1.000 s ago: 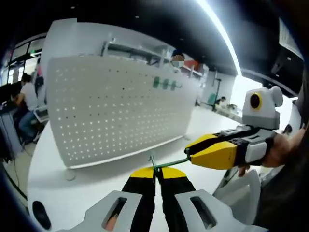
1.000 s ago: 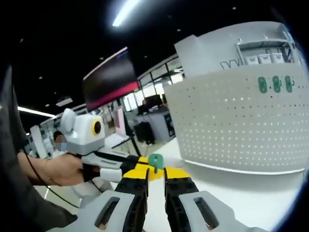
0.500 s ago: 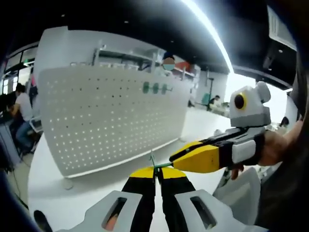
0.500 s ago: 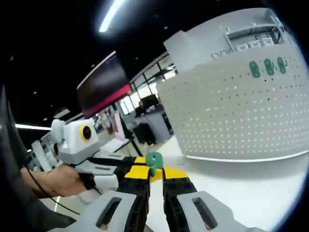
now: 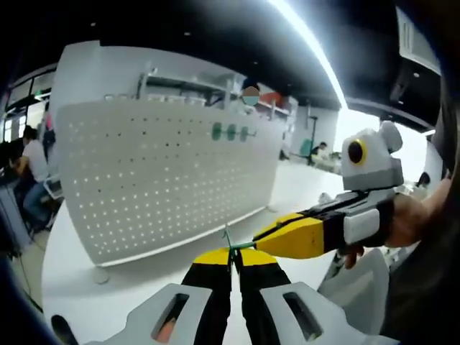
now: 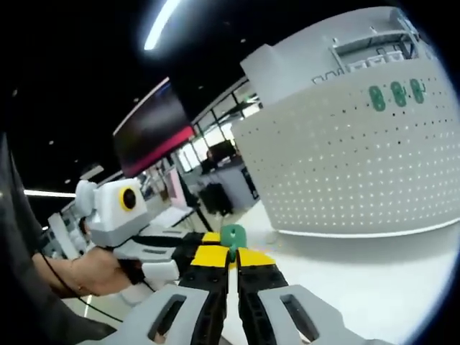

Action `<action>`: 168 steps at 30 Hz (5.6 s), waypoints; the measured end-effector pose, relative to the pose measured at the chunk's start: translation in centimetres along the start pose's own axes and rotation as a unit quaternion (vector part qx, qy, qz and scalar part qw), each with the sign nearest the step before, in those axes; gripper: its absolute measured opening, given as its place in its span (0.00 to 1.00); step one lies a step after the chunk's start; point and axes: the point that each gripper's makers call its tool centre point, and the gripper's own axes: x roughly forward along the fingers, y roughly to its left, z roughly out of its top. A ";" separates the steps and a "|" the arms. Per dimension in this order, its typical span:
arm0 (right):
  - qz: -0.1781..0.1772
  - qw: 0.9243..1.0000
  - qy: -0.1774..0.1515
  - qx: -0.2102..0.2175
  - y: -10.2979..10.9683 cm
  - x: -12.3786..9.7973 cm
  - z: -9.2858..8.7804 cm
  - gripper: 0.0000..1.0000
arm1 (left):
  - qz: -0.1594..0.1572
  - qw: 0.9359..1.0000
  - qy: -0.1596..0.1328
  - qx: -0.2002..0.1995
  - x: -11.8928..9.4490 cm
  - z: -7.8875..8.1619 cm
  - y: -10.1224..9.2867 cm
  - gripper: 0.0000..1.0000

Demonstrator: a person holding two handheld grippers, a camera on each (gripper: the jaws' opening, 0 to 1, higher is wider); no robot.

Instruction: Insert the hook assembly into the mounting plate slot until the hook locks in place.

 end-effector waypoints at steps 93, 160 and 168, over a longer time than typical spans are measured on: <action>-0.121 0.986 -0.075 -0.086 -7.9 -2.6 5.2 0.00 | -0.027 0.999 -0.014 -0.045 0.1 0.6 -2.2 1.00; -0.355 0.906 -0.192 -0.128 -27.2 -12.4 18.4 0.00 | 0.011 0.998 0.007 -0.062 0.7 0.1 0.6 0.97; -0.362 0.902 -0.196 -0.128 -28.6 -12.4 19.2 0.00 | 0.011 0.998 0.010 -0.062 0.7 0.0 0.7 0.97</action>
